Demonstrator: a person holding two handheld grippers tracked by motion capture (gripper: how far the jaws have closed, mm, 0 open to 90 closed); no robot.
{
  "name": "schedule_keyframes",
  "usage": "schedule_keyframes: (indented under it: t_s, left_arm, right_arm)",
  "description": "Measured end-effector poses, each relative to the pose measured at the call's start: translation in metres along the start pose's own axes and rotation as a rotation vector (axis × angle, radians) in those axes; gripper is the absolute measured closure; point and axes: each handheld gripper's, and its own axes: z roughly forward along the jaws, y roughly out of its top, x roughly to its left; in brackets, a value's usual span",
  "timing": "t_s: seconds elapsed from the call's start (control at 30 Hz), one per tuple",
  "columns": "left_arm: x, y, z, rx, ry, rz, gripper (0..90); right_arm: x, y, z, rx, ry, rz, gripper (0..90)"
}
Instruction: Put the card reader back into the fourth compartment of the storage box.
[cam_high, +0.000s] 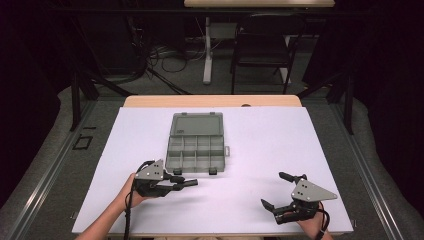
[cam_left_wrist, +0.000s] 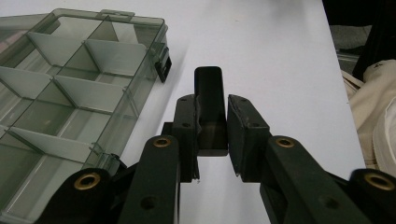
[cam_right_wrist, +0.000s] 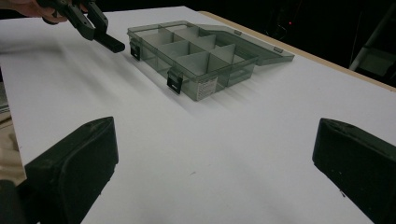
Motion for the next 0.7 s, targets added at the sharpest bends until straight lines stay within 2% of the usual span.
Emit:
schedule_keyframes:
  t_s: [0.3,0.7]
  left_arm:
    - [0.0003,0.0036,-0.003,-0.03,0.05,-0.019,74.3]
    - [-0.0013,0.0082,-0.0031,-0.038,0.087,-0.035,74.3]
  right_arm:
    - [-0.0002,0.0,0.0,0.0,-0.002,0.0,0.0]
    - [-0.0002,0.0,-0.0004,0.002,-0.004,-0.001,0.0]
